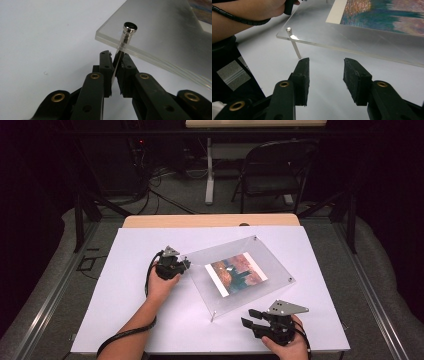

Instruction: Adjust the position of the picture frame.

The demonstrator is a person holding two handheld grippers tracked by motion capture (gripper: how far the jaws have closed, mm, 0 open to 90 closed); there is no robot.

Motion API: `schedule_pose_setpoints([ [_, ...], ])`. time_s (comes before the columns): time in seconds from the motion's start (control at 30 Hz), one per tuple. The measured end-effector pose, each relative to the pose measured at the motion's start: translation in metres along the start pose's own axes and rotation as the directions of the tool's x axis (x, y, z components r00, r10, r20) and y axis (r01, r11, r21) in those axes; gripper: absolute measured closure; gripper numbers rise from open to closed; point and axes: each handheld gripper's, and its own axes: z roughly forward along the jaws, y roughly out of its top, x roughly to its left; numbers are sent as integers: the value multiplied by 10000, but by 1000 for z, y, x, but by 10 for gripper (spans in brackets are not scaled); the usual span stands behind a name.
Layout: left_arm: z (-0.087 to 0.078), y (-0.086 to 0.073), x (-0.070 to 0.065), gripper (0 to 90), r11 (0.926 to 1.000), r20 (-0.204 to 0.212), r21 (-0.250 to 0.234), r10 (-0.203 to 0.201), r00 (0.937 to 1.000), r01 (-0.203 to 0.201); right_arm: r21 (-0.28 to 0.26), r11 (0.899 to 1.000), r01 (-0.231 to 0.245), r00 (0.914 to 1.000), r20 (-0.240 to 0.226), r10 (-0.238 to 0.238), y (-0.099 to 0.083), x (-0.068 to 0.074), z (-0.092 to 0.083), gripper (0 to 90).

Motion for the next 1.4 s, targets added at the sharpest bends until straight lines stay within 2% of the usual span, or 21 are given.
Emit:
schedule_pose_setpoints([
  [0.2,-13,6,-4,822,9999,308,-24,-119,9995,120,23,9999,-127,9995,-287,128,-2,2,5,565],
  [0.27,-17,8,-6,822,10000,360,-3,-51,9993,51,1,9998,-184,9982,-573,184,-3,5,7,565],
  [0.33,-23,12,-9,822,10000,378,-45,-38,9993,40,-40,9999,-142,9967,-797,138,-2,7,9,565],
  [0.47,-33,17,-14,822,10000,528,-59,40,9986,-37,-117,9999,8,9957,-922,-19,0,13,13,565],
  [0.6,-36,17,-16,821,10000,573,-29,-53,9983,55,-203,9996,-180,9930,-1173,155,1,17,19,565],
  [0.73,-40,16,-18,821,9999,688,-43,-94,9976,97,-225,9997,-31,9907,-1358,0,3,23,27,568],
  [0.8,-42,16,-19,821,9999,745,-66,-112,9972,117,-228,9997,-110,9890,-1475,75,4,25,30,592],
  [1.03,-47,10,-23,820,9998,857,-38,-206,9961,210,-177,9998,122,9845,-1746,-151,5,34,39,706],
  [1.23,-48,7,-25,821,9997,862,-76,-230,9960,237,-240,9994,257,9840,-1757,-295,7,35,42,798],
  [1.27,-48,6,-24,821,9999,843,-47,-162,9963,166,-175,9996,231,9818,-1882,-260,7,34,42,834],
  [1.3,-48,6,-24,821,9998,872,-58,-193,9960,199,-160,9995,283,9796,-1985,-309,7,34,42,847],
  [1.37,-49,4,-24,822,9998,876,-43,-170,9960,175,-124,9981,611,9803,-1872,-623,8,36,42,852],
  [1.4,-50,4,-24,822,9998,910,-59,-163,9957,169,-96,9981,605,9800,-1893,-612,8,36,42,852],
])
